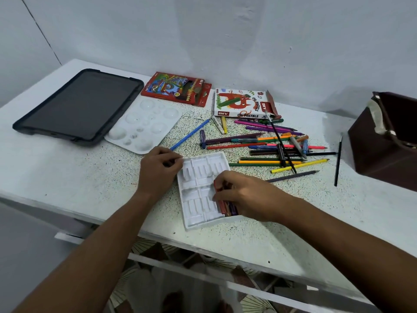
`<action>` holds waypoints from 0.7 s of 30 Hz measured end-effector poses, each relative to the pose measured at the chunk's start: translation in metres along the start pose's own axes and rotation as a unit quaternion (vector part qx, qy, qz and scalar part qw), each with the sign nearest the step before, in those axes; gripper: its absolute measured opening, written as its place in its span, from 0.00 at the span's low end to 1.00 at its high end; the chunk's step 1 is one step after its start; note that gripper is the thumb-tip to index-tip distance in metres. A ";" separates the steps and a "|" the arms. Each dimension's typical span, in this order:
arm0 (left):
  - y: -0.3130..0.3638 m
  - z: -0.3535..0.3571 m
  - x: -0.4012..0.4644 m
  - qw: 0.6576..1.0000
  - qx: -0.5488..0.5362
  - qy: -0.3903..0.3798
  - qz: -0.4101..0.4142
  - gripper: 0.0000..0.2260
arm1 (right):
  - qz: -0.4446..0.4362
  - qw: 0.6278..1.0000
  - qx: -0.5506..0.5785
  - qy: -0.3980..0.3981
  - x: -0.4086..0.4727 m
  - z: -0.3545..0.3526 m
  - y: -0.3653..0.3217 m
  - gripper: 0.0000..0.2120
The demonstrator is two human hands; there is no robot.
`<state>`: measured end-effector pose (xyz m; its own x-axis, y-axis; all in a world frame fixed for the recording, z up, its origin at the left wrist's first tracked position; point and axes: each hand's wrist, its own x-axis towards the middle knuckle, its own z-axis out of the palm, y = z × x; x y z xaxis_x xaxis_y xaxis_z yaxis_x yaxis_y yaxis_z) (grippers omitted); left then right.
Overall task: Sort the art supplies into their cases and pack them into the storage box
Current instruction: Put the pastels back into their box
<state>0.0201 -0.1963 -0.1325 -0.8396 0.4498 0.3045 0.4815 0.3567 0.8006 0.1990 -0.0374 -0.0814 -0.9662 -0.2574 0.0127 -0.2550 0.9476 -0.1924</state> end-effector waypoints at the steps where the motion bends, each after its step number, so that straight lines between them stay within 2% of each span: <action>1: 0.000 0.000 0.000 1.000 0.001 0.002 0.000 0.05 | -0.004 1.000 -0.001 0.000 0.000 0.001 -0.001 0.18; 6: 0.000 0.001 0.000 1.000 0.011 0.009 0.003 0.04 | -0.018 1.000 -0.002 0.014 -0.004 0.003 -0.003 0.20; 11: 0.000 0.000 -0.001 1.000 0.014 0.005 0.001 0.04 | 0.008 0.997 0.052 0.049 -0.007 0.002 -0.005 0.12; 18: 0.001 -0.001 -0.002 1.000 0.018 0.004 -0.003 0.03 | 0.023 0.996 0.086 0.024 -0.010 0.006 -0.004 0.15; 21: 0.001 -0.001 -0.002 1.000 0.015 0.003 -0.007 0.03 | 0.040 0.995 0.093 0.012 -0.010 0.005 -0.005 0.19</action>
<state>0.0217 -0.1975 -0.1317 -0.8475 0.4406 0.2961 0.4771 0.3875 0.7889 0.2104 -0.0404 -0.0855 -0.9844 -0.1753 0.0130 -0.1675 0.9130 -0.3720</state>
